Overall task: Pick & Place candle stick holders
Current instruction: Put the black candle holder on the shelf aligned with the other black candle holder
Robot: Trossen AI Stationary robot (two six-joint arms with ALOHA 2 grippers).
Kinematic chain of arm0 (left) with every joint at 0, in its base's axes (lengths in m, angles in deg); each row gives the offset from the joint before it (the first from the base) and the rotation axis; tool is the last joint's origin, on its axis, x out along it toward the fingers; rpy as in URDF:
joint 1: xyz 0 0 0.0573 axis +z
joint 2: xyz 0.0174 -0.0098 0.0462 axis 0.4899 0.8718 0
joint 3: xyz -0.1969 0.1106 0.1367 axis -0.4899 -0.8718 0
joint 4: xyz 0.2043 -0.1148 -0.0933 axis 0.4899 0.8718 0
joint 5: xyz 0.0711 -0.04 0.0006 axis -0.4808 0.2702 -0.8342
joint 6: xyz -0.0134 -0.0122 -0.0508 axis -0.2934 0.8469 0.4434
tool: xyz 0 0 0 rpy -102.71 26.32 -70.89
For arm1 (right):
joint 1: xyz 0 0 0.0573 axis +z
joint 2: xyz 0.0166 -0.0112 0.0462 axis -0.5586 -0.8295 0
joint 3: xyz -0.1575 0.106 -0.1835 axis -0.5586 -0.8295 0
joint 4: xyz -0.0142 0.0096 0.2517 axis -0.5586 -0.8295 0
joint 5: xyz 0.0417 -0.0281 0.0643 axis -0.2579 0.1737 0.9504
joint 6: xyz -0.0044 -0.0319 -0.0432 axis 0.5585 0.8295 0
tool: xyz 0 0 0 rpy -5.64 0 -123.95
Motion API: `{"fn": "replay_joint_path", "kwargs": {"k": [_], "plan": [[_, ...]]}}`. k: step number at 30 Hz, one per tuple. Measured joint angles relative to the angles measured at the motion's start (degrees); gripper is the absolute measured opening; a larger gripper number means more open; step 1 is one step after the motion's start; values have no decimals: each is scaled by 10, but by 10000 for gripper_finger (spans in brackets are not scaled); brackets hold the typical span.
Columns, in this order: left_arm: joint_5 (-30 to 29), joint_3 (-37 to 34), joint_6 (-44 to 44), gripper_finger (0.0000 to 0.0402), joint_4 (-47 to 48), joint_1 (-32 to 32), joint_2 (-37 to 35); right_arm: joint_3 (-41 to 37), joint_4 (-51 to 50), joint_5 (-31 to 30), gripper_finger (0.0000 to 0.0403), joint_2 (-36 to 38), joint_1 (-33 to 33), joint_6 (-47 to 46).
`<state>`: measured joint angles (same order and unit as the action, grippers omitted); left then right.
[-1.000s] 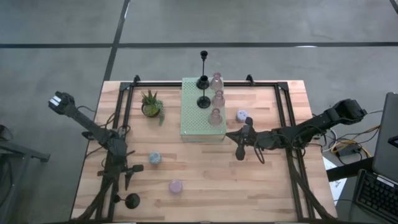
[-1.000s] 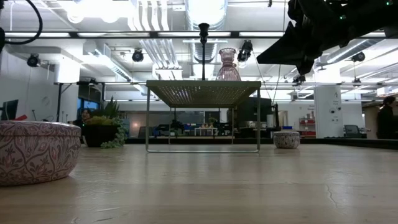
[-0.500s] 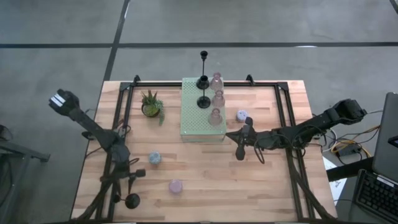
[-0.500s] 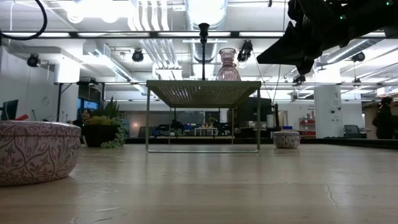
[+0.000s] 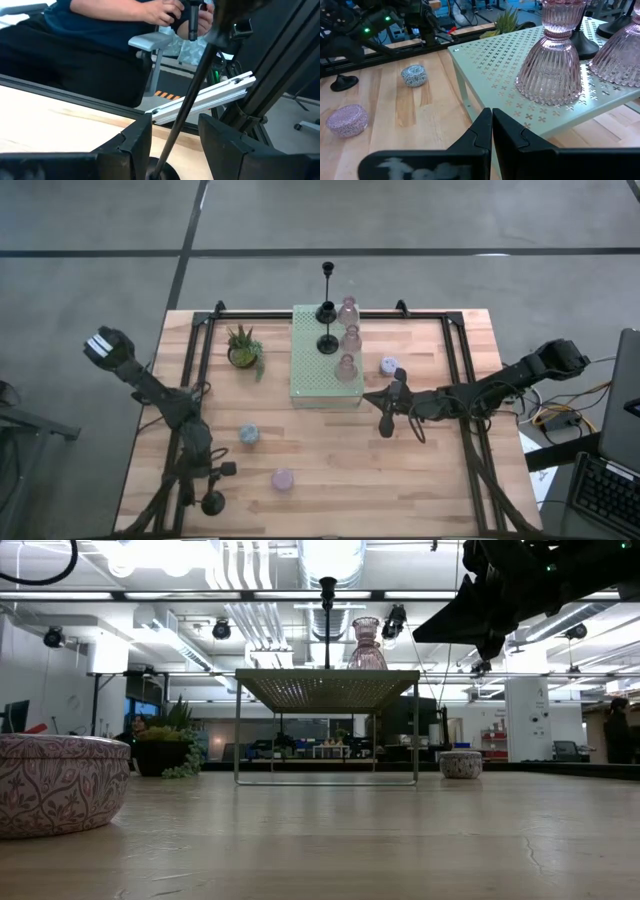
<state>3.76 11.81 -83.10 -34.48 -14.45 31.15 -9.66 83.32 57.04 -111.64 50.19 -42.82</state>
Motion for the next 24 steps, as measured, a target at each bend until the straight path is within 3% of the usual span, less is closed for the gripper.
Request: {"fn": "replay_joint_path", "kwargs": {"k": [10, 24], "plan": [[-18, 17, 8, 158, -15, -10, 27, 0, 0, 0, 8, 0, 0, 0], [-42, 17, 35, 54, -40, -17, 33, 0, 0, 0, 8, 0, 0, 0]]}}
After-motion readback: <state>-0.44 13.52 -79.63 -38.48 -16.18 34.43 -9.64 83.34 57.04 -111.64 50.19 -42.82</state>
